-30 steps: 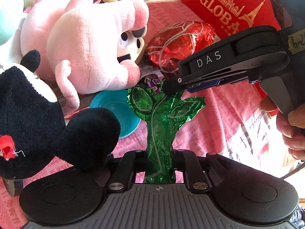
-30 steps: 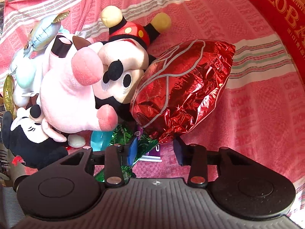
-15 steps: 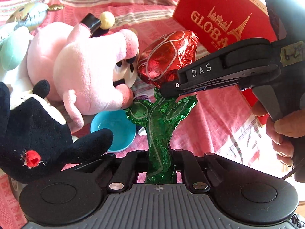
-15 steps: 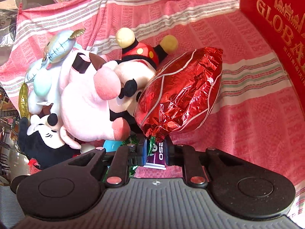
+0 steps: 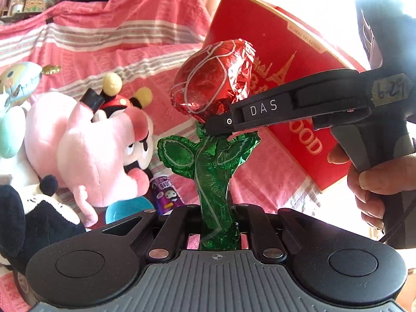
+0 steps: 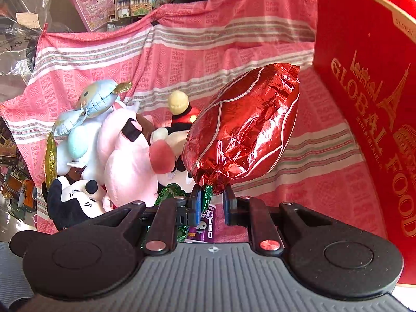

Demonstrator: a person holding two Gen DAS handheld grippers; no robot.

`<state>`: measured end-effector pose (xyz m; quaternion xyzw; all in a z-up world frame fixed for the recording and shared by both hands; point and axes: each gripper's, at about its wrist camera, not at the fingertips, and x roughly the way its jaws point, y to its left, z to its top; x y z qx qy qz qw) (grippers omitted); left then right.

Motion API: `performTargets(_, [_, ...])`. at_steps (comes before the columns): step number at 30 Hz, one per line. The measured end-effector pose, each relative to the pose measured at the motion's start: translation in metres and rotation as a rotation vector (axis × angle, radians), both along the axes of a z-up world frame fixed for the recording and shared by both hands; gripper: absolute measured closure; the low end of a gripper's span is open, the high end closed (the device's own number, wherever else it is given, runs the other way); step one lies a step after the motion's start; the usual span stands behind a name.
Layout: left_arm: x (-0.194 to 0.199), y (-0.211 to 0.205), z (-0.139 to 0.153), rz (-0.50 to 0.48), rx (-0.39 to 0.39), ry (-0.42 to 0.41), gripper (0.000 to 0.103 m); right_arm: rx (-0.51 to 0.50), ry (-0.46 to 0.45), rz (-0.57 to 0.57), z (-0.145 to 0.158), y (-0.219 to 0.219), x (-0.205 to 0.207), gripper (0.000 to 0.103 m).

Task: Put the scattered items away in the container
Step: 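Close the left tool on the green stem while the right tool grips it too, then carry the rose balloon into the red box and open both tools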

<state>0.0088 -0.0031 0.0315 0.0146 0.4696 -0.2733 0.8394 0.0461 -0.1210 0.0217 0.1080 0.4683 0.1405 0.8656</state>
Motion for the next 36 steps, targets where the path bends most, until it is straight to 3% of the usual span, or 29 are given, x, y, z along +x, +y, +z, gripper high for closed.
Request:
performTargets(7, [0.003,-0.031,0.037,-0.053,-0.027,-0.082,0.102,-0.008,-0.089,0.011,0.04,-0.022,0.005,0.084])
performTargets(12, [0.012,-0.076,0.072,-0.078,-0.034,-0.158,0.101,-0.03,-0.171,0.03,0.076,-0.058,0.011,0.084])
performTargets(16, [0.025,-0.128,0.101,-0.096,-0.04,-0.197,0.1,-0.032,-0.23,0.022,0.105,-0.11,0.014,0.085])
performTargets(22, [0.036,-0.235,0.135,-0.199,-0.059,-0.244,0.1,-0.107,-0.314,0.01,0.148,-0.207,0.015,0.085])
performTargets(26, [0.039,-0.308,0.131,-0.252,-0.074,-0.231,0.099,-0.165,-0.328,-0.008,0.155,-0.269,0.018,0.085])
performTargets(31, [0.041,-0.373,0.106,-0.283,-0.063,-0.157,0.096,-0.235,-0.294,-0.008,0.135,-0.323,0.02,0.085])
performTargets(33, [0.042,-0.391,0.095,-0.288,-0.044,-0.121,0.09,-0.252,-0.268,-0.004,0.123,-0.337,0.023,0.084])
performTargets(35, [0.047,-0.403,0.08,-0.292,-0.032,-0.077,0.074,-0.272,-0.246,0.0,0.111,-0.348,0.026,0.084])
performTargets(36, [0.049,-0.406,0.076,-0.287,-0.026,-0.063,0.073,-0.281,-0.237,0.002,0.105,-0.351,0.027,0.083])
